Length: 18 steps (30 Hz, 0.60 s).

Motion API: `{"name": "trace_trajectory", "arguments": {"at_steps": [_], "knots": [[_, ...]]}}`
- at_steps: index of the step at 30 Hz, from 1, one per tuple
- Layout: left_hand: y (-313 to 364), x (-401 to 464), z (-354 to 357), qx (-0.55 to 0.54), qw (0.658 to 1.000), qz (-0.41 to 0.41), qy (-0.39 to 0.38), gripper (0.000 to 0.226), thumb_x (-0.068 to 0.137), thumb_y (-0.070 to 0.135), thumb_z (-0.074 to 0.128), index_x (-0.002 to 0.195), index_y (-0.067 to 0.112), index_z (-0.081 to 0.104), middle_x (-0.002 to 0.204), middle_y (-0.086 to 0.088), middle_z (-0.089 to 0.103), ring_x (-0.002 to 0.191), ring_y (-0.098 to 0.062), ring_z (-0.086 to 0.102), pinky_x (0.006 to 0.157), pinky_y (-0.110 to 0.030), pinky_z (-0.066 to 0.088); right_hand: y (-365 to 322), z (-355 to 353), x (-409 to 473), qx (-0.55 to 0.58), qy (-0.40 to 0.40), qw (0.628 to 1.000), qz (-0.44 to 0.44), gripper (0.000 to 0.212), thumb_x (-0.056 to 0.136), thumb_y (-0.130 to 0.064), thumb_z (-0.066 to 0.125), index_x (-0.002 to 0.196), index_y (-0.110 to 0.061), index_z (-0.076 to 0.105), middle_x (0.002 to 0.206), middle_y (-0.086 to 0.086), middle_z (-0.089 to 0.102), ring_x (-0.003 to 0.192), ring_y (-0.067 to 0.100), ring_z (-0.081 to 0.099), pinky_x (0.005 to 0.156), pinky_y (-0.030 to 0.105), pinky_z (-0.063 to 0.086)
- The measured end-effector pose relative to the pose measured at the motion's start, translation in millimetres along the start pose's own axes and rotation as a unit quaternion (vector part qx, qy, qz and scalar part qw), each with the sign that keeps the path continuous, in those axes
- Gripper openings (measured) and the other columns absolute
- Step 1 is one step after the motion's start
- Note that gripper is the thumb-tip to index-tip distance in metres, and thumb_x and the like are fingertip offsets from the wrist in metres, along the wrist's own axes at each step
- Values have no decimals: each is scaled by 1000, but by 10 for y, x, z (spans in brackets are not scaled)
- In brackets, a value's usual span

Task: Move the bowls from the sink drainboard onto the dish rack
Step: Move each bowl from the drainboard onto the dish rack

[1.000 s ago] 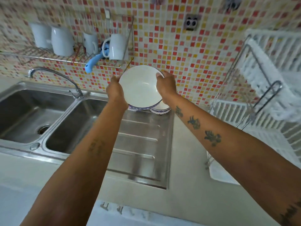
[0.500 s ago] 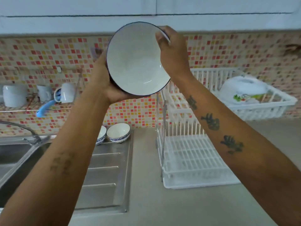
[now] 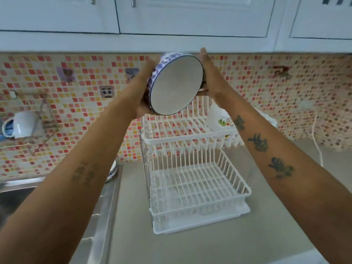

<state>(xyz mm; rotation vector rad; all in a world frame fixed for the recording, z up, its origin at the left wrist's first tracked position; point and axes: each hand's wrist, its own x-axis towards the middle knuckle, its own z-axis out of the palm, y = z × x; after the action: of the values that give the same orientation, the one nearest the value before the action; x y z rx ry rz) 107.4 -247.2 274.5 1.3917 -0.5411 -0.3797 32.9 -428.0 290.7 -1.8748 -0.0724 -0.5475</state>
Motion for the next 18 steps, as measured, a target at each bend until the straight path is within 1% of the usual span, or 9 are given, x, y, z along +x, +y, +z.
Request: {"name": "trace_trajectory", "arguments": {"at_steps": [2,3,5,8,10,12,14,16,18], "knots": [[-66,51,72,112,990,63,65,37,85,56,60,100,23,68,98,-7,73,80,-24,70,69,-39,58,145,-71,71,-8,-25,995,94,65,92,-68,11,102,-27,60,88,3,65,86,20,63,87,36,51],[-148,99,81,170,976,103,84,39,82,54,66,99,19,67,92,-6,73,74,-22,70,65,-34,56,231,-83,124,3,-33,991,132,71,89,-72,12,100,-23,62,85,6,63,82,21,62,83,35,52],[-310,166,113,259,950,139,102,53,75,51,75,106,10,64,88,-2,72,72,-16,70,60,-28,53,392,-69,210,14,-48,982,184,76,85,-78,17,100,-18,61,84,7,60,78,22,55,78,32,48],[-501,224,178,357,915,149,111,60,68,48,83,106,11,56,87,4,65,75,-13,67,57,-23,54,591,5,244,-19,-101,971,216,55,86,-72,34,111,-29,58,101,4,64,90,22,56,85,36,45],[-602,265,219,387,906,134,102,62,67,46,85,105,12,50,93,-2,63,78,-18,67,57,-26,56,697,56,251,-30,-118,965,233,47,89,-64,42,116,-29,58,113,5,67,95,22,61,88,38,47],[-697,312,222,393,908,108,100,68,64,48,85,106,14,44,105,-9,60,85,-23,67,57,-28,56,803,98,273,-19,-120,959,256,47,90,-56,45,119,-21,59,112,7,69,95,24,64,88,40,51],[-765,351,216,440,887,98,99,76,60,52,85,110,14,42,115,-11,54,95,-26,64,60,-28,54,888,135,315,-2,-116,954,276,49,88,-49,48,121,-14,60,114,13,69,94,28,65,91,42,52],[-798,366,219,482,868,84,87,87,61,51,85,123,10,40,125,-12,44,107,-27,55,73,-31,53,919,160,332,-5,-114,957,268,40,87,-41,51,116,-15,59,114,17,68,87,29,65,80,39,54],[-813,373,216,519,849,68,76,103,62,51,85,137,6,32,135,-13,35,116,-29,48,85,-34,51,923,179,329,-30,-99,962,252,36,86,-38,56,117,-19,57,107,15,68,78,27,64,68,34,53]]}}
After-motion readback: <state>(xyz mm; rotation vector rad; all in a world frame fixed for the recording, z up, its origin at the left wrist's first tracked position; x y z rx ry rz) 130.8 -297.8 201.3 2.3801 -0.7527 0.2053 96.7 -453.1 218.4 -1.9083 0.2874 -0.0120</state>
